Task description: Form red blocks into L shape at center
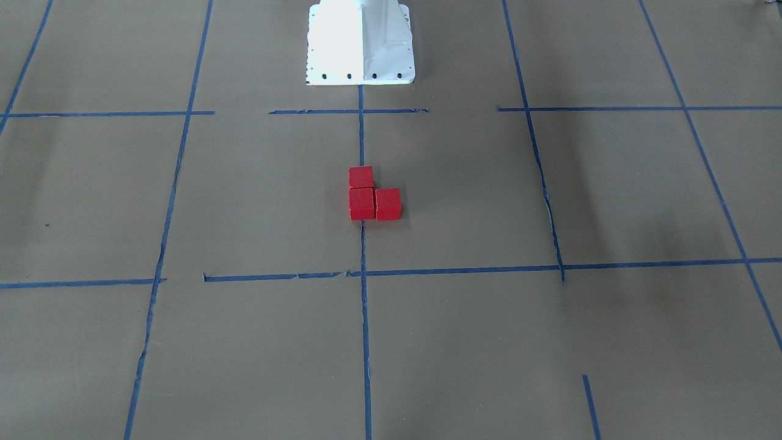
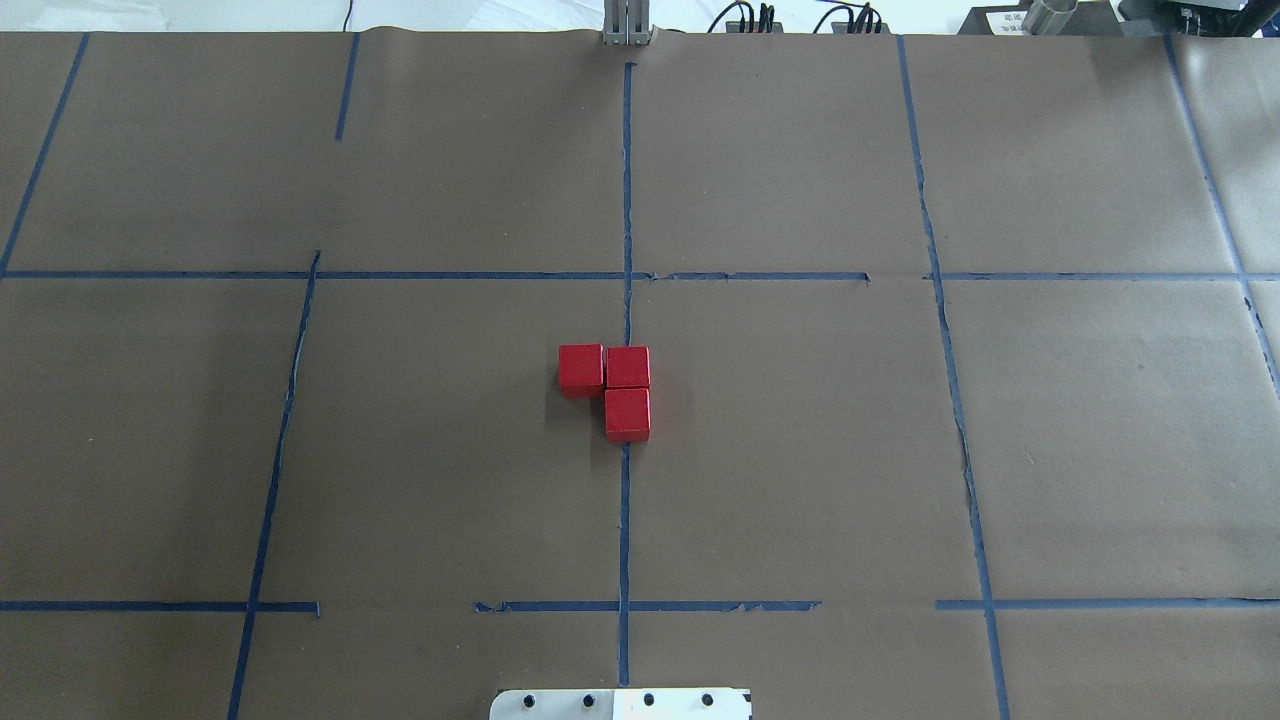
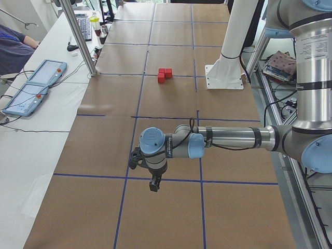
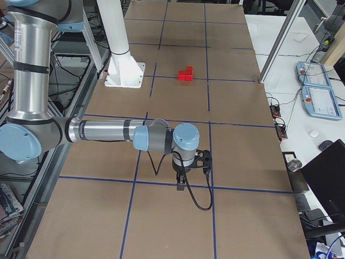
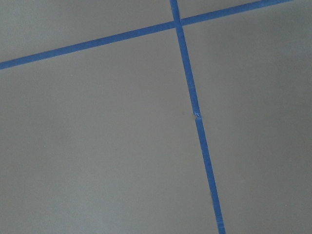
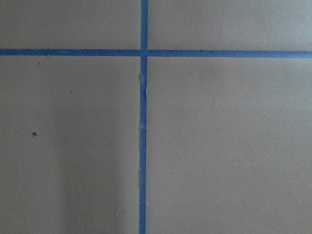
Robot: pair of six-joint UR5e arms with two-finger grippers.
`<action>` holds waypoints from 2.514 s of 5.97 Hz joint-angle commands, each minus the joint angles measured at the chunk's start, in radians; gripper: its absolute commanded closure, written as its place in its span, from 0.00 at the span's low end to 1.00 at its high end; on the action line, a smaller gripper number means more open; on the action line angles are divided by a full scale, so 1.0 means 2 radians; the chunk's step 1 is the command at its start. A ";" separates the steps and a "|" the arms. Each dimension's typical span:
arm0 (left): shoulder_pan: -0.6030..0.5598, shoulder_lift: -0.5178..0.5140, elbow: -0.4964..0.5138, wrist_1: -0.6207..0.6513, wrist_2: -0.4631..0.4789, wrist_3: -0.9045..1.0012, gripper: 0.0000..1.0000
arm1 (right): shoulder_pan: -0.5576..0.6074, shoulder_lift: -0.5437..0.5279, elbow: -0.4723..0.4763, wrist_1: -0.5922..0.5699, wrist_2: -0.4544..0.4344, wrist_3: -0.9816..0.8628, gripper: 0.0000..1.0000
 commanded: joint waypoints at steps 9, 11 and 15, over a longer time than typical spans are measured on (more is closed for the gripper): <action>0.001 0.012 -0.011 -0.037 0.002 -0.004 0.00 | 0.000 0.001 0.003 0.000 0.002 0.001 0.00; 0.001 0.012 -0.011 -0.037 0.002 -0.006 0.00 | 0.000 0.002 0.004 0.000 0.001 0.001 0.00; 0.001 0.012 -0.011 -0.037 0.002 -0.007 0.00 | 0.000 0.002 0.004 0.000 0.001 0.000 0.00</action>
